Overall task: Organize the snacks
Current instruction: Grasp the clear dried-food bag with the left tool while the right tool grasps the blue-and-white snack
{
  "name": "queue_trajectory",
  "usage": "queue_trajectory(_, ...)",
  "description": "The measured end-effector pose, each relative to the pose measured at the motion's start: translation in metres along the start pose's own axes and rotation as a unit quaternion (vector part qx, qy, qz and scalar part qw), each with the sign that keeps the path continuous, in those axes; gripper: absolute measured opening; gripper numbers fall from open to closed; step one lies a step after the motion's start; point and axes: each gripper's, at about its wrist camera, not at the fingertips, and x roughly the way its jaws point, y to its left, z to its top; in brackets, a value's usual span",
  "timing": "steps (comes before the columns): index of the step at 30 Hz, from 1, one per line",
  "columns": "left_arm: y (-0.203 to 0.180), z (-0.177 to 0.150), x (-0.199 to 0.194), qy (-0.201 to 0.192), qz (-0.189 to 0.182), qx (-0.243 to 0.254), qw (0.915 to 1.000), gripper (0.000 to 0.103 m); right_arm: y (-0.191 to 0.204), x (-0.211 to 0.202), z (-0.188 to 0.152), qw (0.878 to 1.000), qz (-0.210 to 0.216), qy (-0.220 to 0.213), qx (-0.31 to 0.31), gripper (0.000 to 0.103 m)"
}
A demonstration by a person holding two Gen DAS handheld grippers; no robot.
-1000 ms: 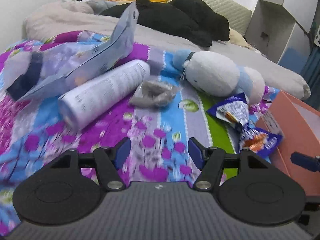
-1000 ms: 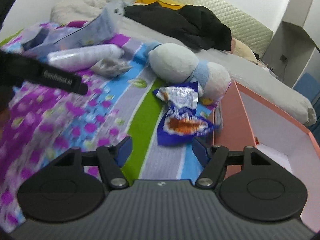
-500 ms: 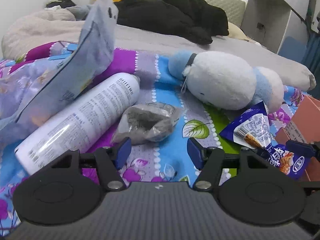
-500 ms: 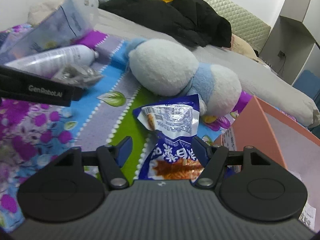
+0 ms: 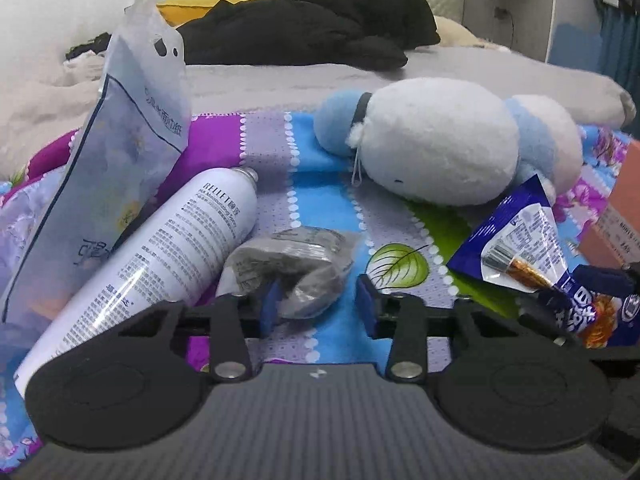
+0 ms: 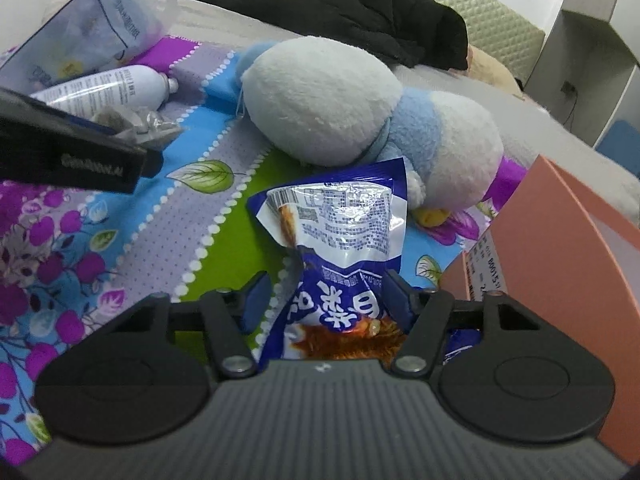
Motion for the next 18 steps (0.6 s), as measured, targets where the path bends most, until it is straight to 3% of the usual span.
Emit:
queue_trajectory(1, 0.000, 0.000, 0.000, 0.001, -0.001, 0.001, 1.0000, 0.038, -0.001, 0.000, 0.001, 1.000, 0.001, 0.002, 0.002, 0.051)
queue_trajectory(5, -0.002, 0.002, -0.005, 0.007, -0.007, 0.011, 0.9999, 0.034, -0.007, -0.004, 0.005, 1.000, 0.002, 0.004, 0.009, 0.038)
queue_trajectory(18, -0.005, -0.012, -0.067, 0.014, -0.025, -0.024, 0.9993, 0.025, -0.003, -0.056, -0.002, 1.000, 0.023, -0.008, 0.015, 0.020)
